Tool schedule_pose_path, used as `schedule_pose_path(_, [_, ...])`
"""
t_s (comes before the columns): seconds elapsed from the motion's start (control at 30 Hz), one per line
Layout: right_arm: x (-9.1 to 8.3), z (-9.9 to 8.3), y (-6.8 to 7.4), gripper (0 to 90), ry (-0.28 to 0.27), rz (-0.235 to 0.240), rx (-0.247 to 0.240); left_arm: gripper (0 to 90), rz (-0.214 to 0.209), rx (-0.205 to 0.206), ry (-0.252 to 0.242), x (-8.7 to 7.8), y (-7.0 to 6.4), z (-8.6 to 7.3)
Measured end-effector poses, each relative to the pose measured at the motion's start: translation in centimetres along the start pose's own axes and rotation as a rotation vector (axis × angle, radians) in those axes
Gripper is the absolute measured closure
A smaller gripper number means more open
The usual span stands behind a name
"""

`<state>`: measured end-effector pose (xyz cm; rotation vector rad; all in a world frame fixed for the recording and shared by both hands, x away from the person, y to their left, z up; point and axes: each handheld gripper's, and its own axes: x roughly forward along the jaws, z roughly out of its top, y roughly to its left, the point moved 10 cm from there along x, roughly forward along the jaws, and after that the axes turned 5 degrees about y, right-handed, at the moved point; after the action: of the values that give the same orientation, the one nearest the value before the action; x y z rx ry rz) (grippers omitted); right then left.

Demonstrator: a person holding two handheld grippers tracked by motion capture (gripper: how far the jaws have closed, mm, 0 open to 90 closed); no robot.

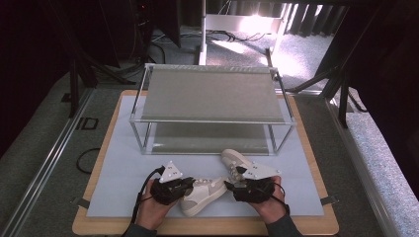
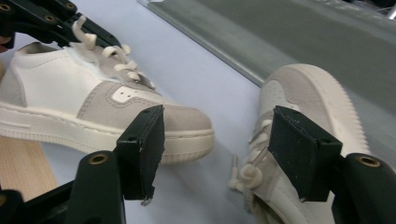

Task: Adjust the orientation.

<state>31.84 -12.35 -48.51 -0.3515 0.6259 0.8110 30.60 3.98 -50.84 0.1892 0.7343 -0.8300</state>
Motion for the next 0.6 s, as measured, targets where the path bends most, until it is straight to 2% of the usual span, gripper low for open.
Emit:
schedule_pose_path(0.1, [-0.4,-0.1,-0.6,35.6,-0.011,-0.009,0.014,85.5,0.01,0.001,-0.009,-0.2,0.0,0.1])
schedule_pose_path(0.17, [-0.5,-0.2,-0.9,35.8,-0.016,-0.012,0.033,85.7,0.001,-0.012,-0.026,-0.5,0.0,0.3])
schedule_pose_path(0.27, [-0.8,-0.5,-1.5,35.8,-0.019,-0.016,0.055,86.0,0.013,-0.033,-0.046,-1.1,0.6,0.5])
schedule_pose_path(0.47, [-0.8,-0.6,-2.0,36.1,-0.022,-0.029,0.065,86.1,0.054,-0.085,-0.079,-2.1,2.0,0.5])
schedule_pose_path(0.57, [-0.8,-0.6,-2.1,36.1,-0.02,-0.034,0.063,86.7,0.062,-0.129,-0.125,-2.7,2.5,0.9])
schedule_pose_path(0.6, [-0.8,-0.6,-2.1,36.2,-0.02,-0.036,0.063,87.2,0.09,-0.141,-0.134,-2.9,2.9,1.0])
